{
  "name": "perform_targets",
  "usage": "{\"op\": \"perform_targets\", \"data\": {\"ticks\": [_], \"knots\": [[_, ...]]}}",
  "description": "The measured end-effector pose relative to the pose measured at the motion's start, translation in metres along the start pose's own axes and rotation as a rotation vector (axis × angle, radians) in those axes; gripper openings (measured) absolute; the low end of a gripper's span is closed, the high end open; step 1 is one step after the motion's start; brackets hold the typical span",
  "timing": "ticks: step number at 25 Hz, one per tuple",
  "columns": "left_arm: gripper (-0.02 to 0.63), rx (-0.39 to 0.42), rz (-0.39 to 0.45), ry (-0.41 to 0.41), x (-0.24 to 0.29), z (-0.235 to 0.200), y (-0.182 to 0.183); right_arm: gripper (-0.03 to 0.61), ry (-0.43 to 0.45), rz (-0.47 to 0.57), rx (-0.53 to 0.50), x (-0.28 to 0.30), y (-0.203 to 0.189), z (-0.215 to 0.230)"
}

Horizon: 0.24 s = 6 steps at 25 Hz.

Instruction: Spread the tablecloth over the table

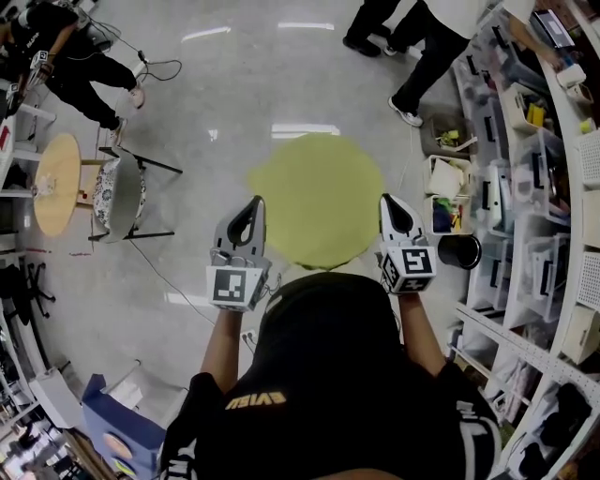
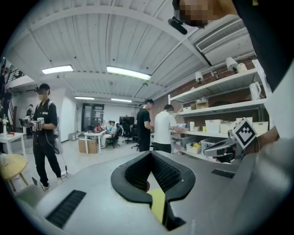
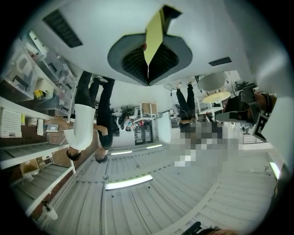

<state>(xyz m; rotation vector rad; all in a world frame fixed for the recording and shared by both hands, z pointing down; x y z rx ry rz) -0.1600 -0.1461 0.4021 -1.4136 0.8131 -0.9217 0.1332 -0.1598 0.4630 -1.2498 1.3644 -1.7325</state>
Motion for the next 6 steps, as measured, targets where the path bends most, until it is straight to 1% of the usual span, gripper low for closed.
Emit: {"op": "perform_targets", "data": {"ticks": [3,6], "knots": [[0.017,-0.073,-0.059,-0.007,-0.020,0.017,-0.011,0.006,0.014,-0.079,0.017,-0.021,-0.018,-0.002],[0.017,-0.109,-0.140,-0.017,-0.045,0.036,-0.017,0.006,0.022,-0.173,0.044,-0.048,-0.035,-0.003]]}}
Point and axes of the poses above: the fingertips, and each gripper's own axes: x forward along the fingers, z to its right, y out of its top, the point moved 6 cm from there along -x, backward along the fingers, and after that the axes turned 2 degrees about z, right-handed, at the moved point
